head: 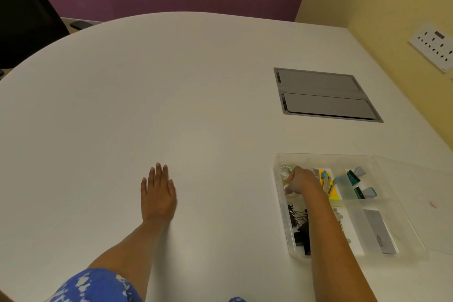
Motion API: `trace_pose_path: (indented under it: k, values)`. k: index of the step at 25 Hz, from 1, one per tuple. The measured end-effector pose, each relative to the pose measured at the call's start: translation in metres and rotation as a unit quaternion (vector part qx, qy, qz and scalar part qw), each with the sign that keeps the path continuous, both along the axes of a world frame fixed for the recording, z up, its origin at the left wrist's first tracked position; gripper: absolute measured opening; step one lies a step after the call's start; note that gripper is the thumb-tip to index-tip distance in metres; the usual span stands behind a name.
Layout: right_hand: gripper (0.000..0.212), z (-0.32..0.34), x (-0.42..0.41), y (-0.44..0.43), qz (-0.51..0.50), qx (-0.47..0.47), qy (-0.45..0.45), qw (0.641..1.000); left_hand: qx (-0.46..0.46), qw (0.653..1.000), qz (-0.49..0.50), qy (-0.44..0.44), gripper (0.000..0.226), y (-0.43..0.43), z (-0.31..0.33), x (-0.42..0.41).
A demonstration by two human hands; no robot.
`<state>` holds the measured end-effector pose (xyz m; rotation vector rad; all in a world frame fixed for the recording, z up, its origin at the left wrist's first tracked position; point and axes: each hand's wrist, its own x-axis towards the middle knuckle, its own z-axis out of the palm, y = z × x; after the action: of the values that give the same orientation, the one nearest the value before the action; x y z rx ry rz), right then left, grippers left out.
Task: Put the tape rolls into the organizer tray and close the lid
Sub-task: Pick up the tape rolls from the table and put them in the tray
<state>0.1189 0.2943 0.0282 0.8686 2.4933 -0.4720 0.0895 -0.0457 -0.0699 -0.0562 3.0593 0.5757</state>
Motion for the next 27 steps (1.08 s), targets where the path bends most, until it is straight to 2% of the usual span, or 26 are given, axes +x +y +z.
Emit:
trace_pose_path:
  k: [7,10,12,14,17,20,22,27]
  values:
    - [0.038,-0.004,0.007,-0.004,-0.001,0.009,0.018,1.0,-0.003,1.0,-0.001,-0.007,0.051,0.0,0.0,0.0]
    - [0.016,-0.001,0.007,-0.004,0.007,-0.002,0.013,1.0,-0.011,1.0,-0.001,-0.015,0.051,0.002,0.001,0.0]
    - [0.021,-0.002,0.006,-0.003,0.009,-0.016,0.011,1.0,-0.017,1.0,-0.002,-0.02,0.052,0.002,0.003,0.0]
    - [0.008,-0.001,0.007,-0.002,0.007,-0.009,0.017,1.0,-0.022,0.999,-0.005,-0.031,0.052,0.003,0.006,0.0]
    - [0.027,0.002,0.007,-0.003,-0.022,0.033,0.096,0.995,-0.031,0.999,-0.017,-0.04,0.052,0.008,0.012,0.004]
    - [0.022,0.016,0.009,-0.015,-0.035,0.049,0.212,0.975,-0.035,0.997,-0.037,-0.05,0.052,0.013,0.019,0.009]
    - [0.023,0.022,0.01,-0.026,-0.009,0.034,0.264,0.964,-0.033,0.997,-0.048,-0.057,0.05,0.017,0.024,0.009]
    - [0.031,0.022,0.017,-0.05,0.032,0.042,0.293,0.955,-0.023,0.994,-0.083,-0.065,0.047,0.022,0.043,0.004]
